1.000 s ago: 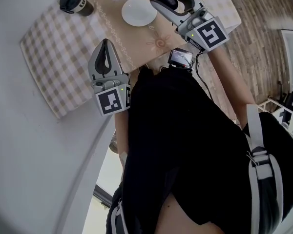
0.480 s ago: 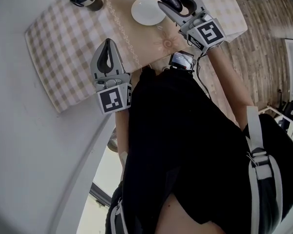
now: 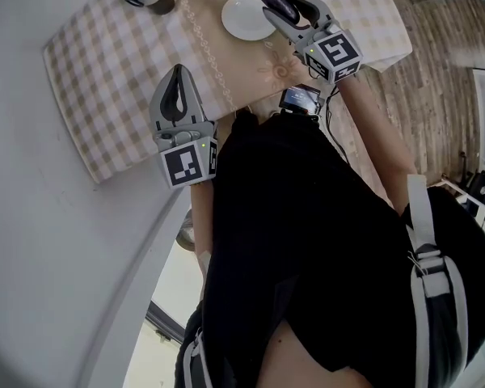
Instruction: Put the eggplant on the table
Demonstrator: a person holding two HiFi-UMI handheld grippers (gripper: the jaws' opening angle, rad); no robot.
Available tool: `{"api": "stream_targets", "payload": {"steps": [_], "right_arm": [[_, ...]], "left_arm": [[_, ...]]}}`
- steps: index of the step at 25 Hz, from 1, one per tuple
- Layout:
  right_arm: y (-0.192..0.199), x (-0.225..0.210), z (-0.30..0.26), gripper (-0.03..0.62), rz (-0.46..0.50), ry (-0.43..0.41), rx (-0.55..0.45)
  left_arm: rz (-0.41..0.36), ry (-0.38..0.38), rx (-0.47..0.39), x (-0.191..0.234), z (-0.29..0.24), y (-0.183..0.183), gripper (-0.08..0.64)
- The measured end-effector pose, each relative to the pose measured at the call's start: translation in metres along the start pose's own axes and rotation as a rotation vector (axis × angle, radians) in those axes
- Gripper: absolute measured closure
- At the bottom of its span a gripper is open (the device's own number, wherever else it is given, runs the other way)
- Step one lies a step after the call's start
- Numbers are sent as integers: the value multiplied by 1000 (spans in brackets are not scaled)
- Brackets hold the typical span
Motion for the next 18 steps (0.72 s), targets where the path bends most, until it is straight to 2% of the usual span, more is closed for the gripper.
{"api": "stream_targets", "payload": {"steps": [18], "right_arm": [[60,0,-23,373,-37,4,137]], "left_arm": [[16,-10,18,6,6,8,557]]}}
Point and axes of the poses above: the fingertips, and each gripper's own axes: z backward along the fingers, x to its left, y out of its underside, the point moved 2 cm from there along z, backward along the fingers
